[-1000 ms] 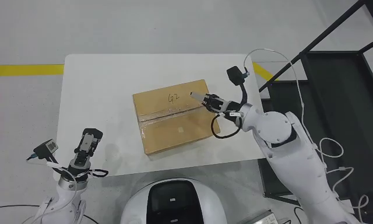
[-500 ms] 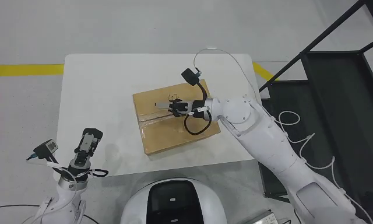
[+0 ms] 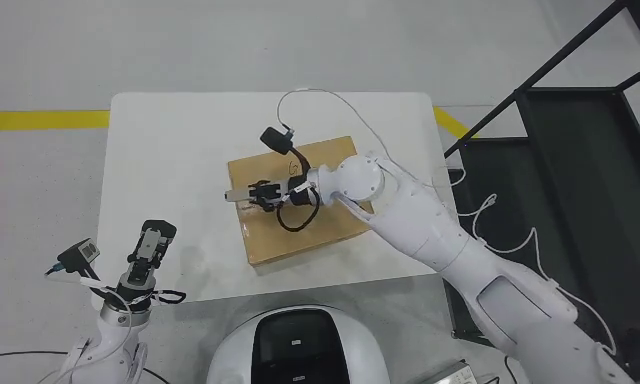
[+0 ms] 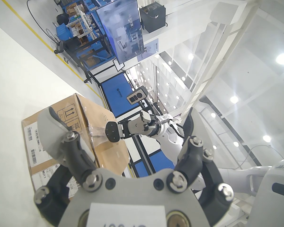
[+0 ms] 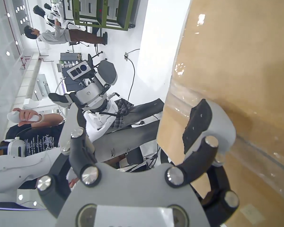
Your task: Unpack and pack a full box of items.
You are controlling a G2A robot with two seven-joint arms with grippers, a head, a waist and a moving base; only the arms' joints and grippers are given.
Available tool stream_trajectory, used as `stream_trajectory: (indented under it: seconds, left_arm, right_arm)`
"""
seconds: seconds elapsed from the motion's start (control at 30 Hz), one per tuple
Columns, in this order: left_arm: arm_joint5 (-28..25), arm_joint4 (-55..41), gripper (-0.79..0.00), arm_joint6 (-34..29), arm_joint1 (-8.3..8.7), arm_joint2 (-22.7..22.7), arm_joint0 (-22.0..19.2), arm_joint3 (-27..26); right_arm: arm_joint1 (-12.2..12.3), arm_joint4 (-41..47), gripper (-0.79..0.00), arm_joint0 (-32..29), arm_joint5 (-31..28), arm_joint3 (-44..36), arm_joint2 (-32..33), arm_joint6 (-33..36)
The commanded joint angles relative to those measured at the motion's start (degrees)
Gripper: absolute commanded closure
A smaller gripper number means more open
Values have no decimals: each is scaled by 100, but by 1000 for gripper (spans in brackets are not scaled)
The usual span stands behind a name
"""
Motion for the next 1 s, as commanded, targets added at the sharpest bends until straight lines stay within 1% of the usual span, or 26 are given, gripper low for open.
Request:
stream_trajectory:
  seconds: [0.0,0.17,0.47,0.8,0.97]
  left_arm:
    - [0,0,-785,0,0,0,0,0]
    - [0,0,-785,0,0,0,0,0]
    - [0,0,-785,0,0,0,0,0]
    - [0,0,-785,0,0,0,0,0]
    - [0,0,-785,0,0,0,0,0]
  right_arm:
    - [-37,-2,-785,46,-4,110,-35,21]
    - [-11,-82,-785,-24,132,192,124,-10]
    - [265,-484,-785,-554,609,-389,738,236]
    - [592,-899,-785,-1335,976,-870,1692,96]
    - [734,-1070,-785,-1675,1058,-1078,2201,33]
